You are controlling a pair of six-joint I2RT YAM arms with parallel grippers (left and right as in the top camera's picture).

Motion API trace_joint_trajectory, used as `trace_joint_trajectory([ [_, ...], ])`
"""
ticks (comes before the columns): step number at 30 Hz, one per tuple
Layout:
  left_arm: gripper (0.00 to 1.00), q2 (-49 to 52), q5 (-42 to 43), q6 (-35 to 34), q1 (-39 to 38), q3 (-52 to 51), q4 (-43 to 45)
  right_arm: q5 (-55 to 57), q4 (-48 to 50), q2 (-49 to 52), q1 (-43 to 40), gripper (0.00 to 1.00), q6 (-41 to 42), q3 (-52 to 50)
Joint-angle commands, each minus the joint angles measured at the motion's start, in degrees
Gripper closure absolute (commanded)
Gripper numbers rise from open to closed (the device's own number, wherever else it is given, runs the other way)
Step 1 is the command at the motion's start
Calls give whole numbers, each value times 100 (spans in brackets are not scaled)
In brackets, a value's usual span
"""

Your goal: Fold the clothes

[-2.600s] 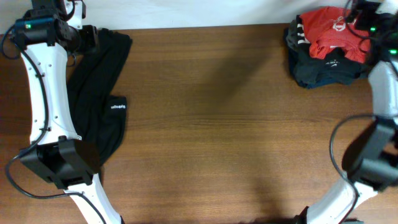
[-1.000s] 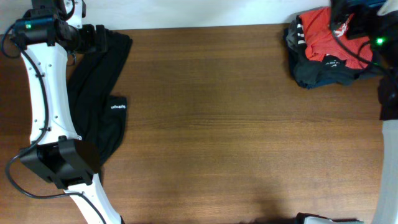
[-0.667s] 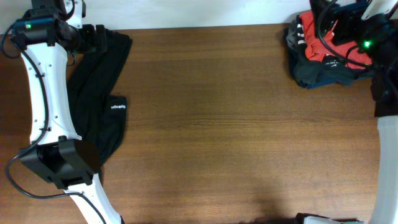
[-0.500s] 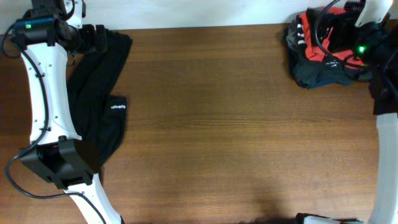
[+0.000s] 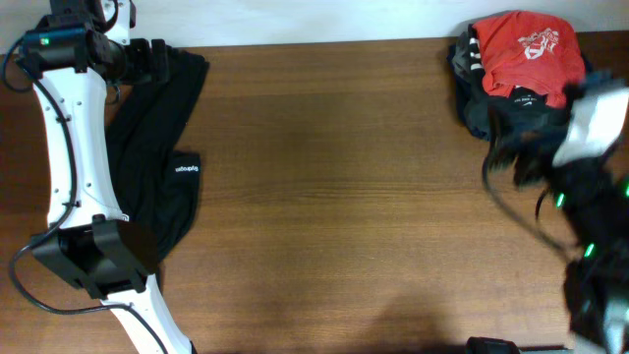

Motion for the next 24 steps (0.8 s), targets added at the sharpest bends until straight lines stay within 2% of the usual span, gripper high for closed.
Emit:
trace_joint_trajectory([
  [1,1,39,0,46,-15,24,-2,387,304,-789,52,1,-70,-1246],
  [6,1,39,0,46,-15,24,-2,680,850,-1954,52,1,704,-2804],
  [13,1,39,0,44,-15,24,-2,649,1672,-3206,232,1,706,-4590],
  [24,1,39,0,46,-15,24,-2,638,2096,-4325,267,1,706,-5978],
])
